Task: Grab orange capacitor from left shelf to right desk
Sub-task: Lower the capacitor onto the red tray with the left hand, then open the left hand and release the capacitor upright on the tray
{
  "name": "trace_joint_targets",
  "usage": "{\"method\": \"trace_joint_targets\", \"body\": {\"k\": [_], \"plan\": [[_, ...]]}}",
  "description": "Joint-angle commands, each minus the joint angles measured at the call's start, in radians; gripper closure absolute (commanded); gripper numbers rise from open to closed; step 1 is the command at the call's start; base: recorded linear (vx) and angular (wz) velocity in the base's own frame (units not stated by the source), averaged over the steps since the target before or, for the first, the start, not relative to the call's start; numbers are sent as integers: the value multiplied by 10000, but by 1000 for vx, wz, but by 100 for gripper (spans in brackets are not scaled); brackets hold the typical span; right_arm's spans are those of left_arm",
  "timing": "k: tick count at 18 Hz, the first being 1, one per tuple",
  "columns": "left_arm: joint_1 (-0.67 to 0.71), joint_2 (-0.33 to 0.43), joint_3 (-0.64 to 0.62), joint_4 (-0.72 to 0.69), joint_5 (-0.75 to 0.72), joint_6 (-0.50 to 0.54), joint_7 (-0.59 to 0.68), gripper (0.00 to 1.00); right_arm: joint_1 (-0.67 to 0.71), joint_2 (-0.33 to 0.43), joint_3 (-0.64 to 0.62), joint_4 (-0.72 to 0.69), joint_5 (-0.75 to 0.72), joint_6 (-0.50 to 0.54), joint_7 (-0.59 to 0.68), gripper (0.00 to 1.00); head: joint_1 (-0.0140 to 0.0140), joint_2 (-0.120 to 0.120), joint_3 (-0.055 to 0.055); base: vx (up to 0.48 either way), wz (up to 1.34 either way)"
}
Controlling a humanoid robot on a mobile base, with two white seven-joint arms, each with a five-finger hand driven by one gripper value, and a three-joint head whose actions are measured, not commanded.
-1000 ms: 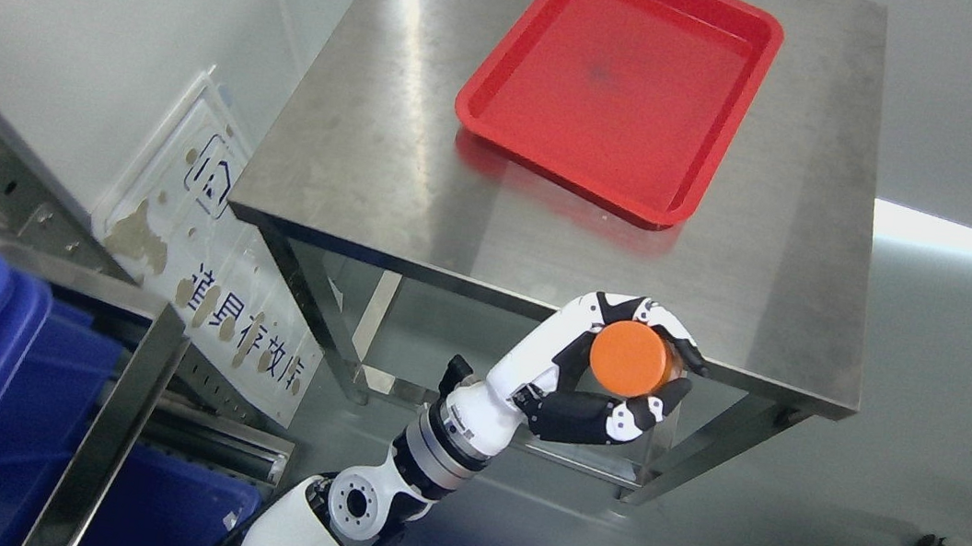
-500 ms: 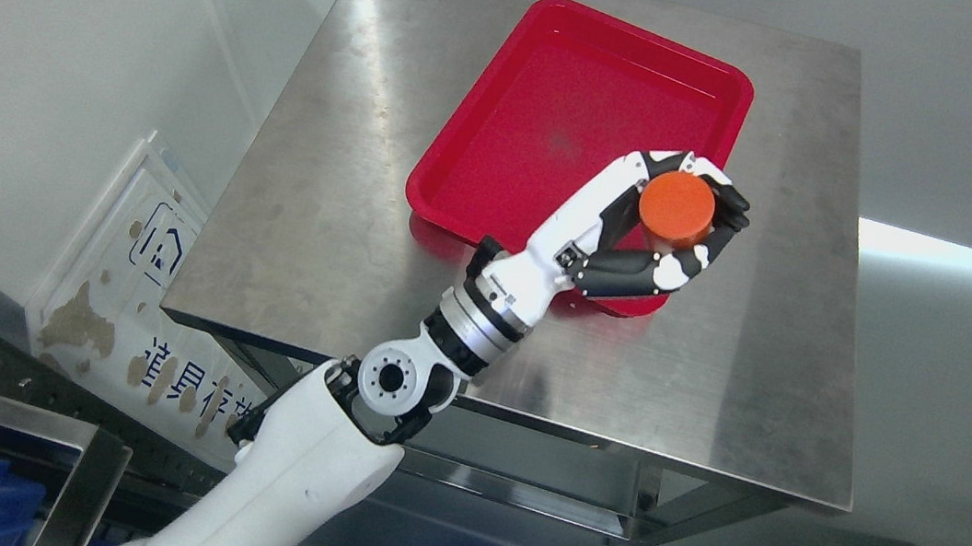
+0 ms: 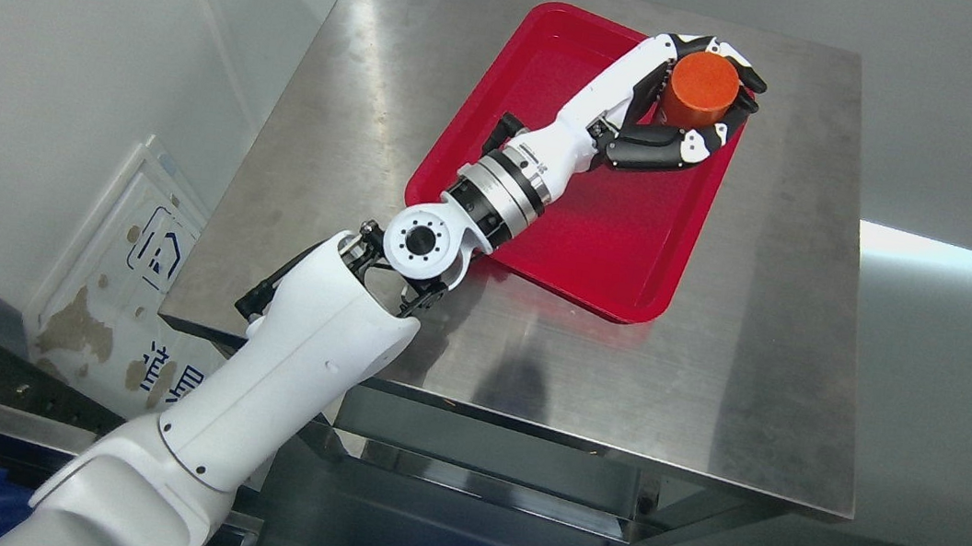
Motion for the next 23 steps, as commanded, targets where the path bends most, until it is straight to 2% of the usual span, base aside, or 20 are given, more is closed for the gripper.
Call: {"method": "trace_joint_targets", "body": {"k": [1,10,11,14,16,19,20,23], "plan": [[-897,175,-399,2728,215,189,13,93,239,-176,-108,-175,61,21,3,0,0,0,0,-12,0],[-867,175,-461,2759,262,235,-2,81,239,-176,-108,-175,61,21,3,0,0,0,0,0,0],[-867,175,-461,2759,262,235,-2,79,239,-176,-108,-175,61,21,3,0,0,0,0,0,0],[-852,175,-461,2759,262,266,-33,60,239,-176,-108,-175,61,21,3,0,0,0,0,0,0],[-836,175,-416,2759,262,388,-33,55,239,-176,-108,-175,61,21,3,0,0,0,0,0,0],[-836,175,-110,2759,277,419,-33,53,239,-176,-108,-175,61,21,3,0,0,0,0,0,0],[-851,175,104,2729,277,404,-48,50,239,-176,-108,-175,61,21,3,0,0,0,0,0,0],[-1279,175,1130,2667,277,419,-48,20,224,-176,-108,-175,61,21,3,0,0,0,0,0,0]]}}
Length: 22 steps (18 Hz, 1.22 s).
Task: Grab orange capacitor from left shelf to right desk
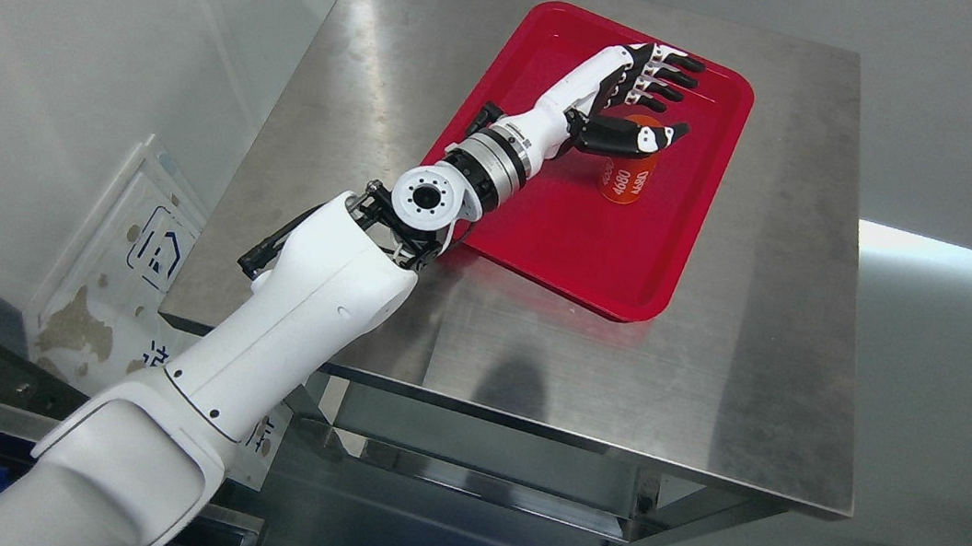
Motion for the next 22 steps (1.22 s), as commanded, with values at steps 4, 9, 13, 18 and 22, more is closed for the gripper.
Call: {"method": "trace_joint_targets", "body": {"k": [4,9,13,18,22], "plan": [[-834,175,3175,237,-4,-262,-96,0,231,-171,-107,-174,61,1,3,0,0,0,0,0,0],[451,175,4222,-1262,-4,-357,-96,0,215,-171,-107,-174,61,1,3,0,0,0,0,0,0],[2032,175,4484,-3625,-4,747,-50,0,216,-171,-107,-174,61,1,3,0,0,0,0,0,0],[3596,427,5037,-5436,-19,1147,-65,0,231,-171,-107,-174,61,1,3,0,0,1,0,0,0],[3967,982,5543,-5577,-19,1147,-111,0,231,-171,-107,-174,61,1,3,0,0,2,0,0,0]]}}
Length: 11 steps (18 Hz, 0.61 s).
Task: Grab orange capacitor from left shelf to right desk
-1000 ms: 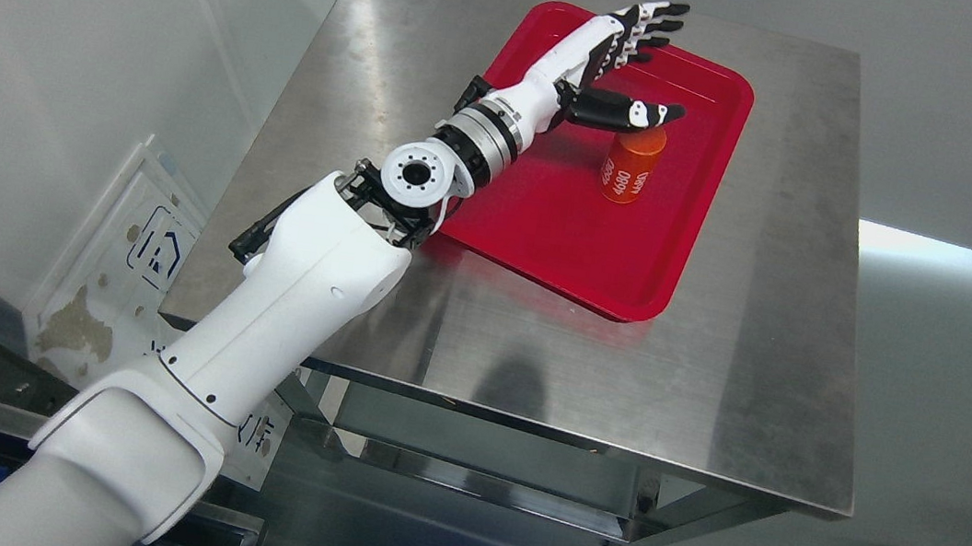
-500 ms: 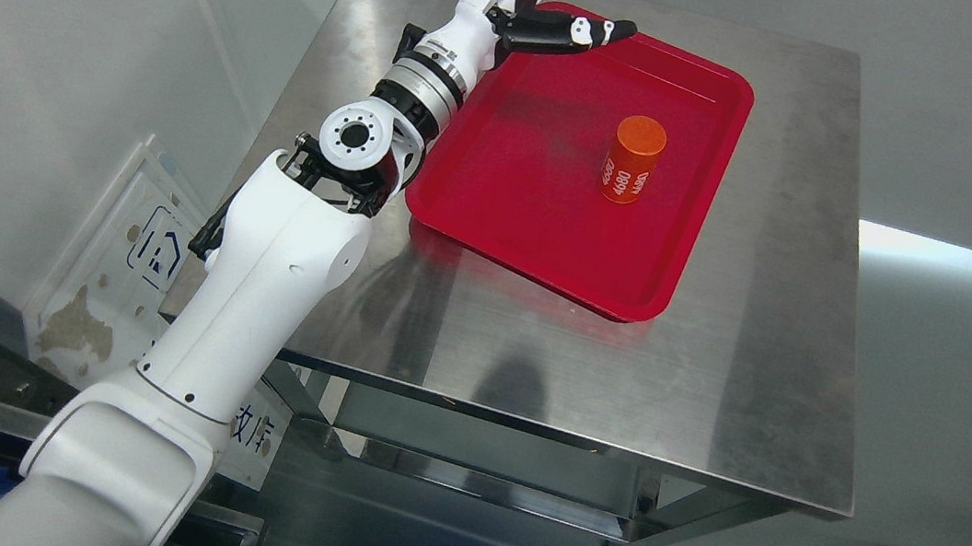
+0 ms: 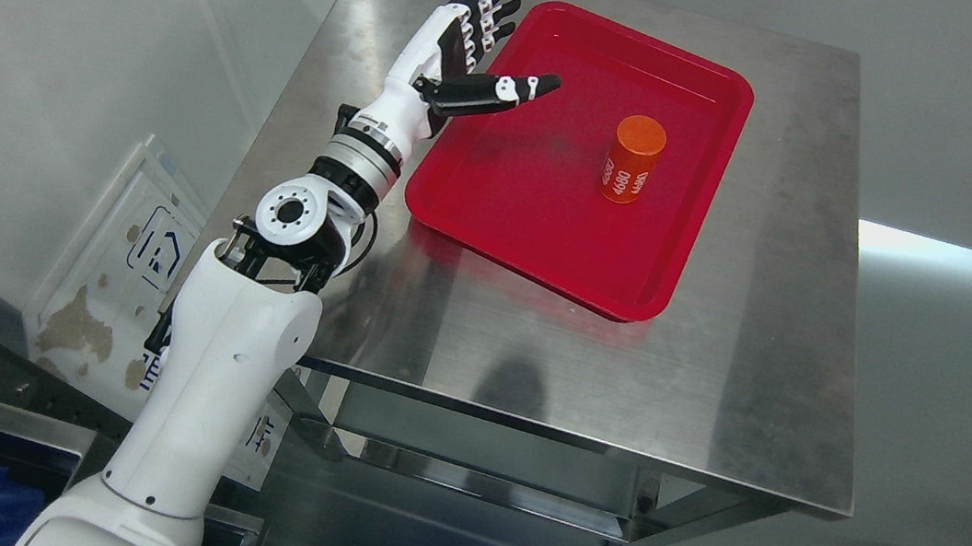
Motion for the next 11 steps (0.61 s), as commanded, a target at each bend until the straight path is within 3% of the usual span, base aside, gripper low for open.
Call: {"method": "trace_joint_targets", "body": {"k": [1,6,11], "plan": [[1091,704,1410,-2199,-4,39,-108,0,229,-174,-107,-175,77,0,3,0,0,0,0,0,0],[1568,688,1272,-2184,-4,24,-1043,0,229,-174,-107,-175,61,0,3,0,0,0,0,0,0],[1615,505,1287,-2184,-50,8,-937,0,214,-174,-107,-175,61,0,3,0,0,0,0,0,0]]}}
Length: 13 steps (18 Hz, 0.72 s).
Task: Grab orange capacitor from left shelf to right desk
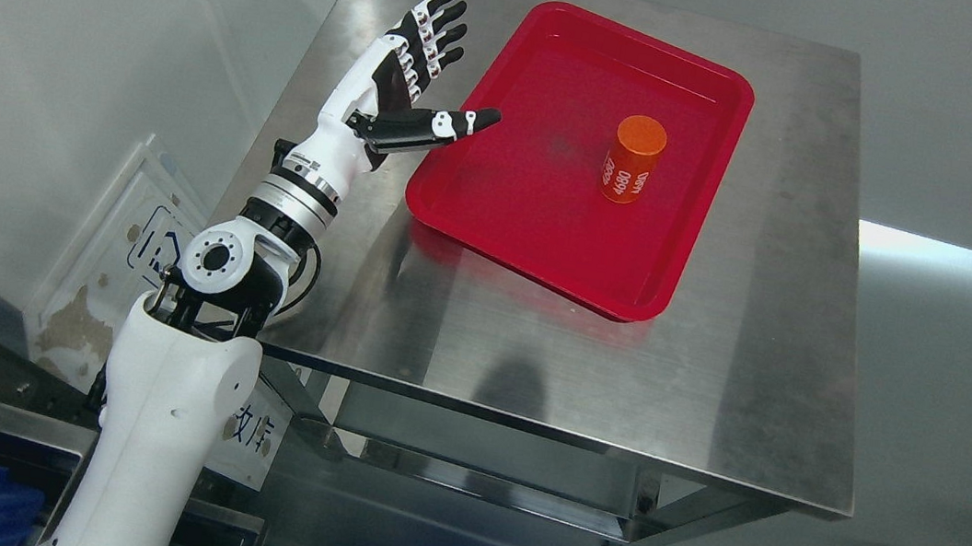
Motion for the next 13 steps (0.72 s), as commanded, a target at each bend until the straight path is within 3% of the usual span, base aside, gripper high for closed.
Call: {"method": "trace_joint_targets", "body": {"k": [1,13], "plan": [[257,-48,407,-704,-52,-58,12,0,229,-174,-107,-175,61,-1,3,0,0,0,0,0,0],[181,-264,391,-704,-82,-27,-19,0,214,-174,-107,-175,61,-1,3,0,0,0,0,0,0]]}}
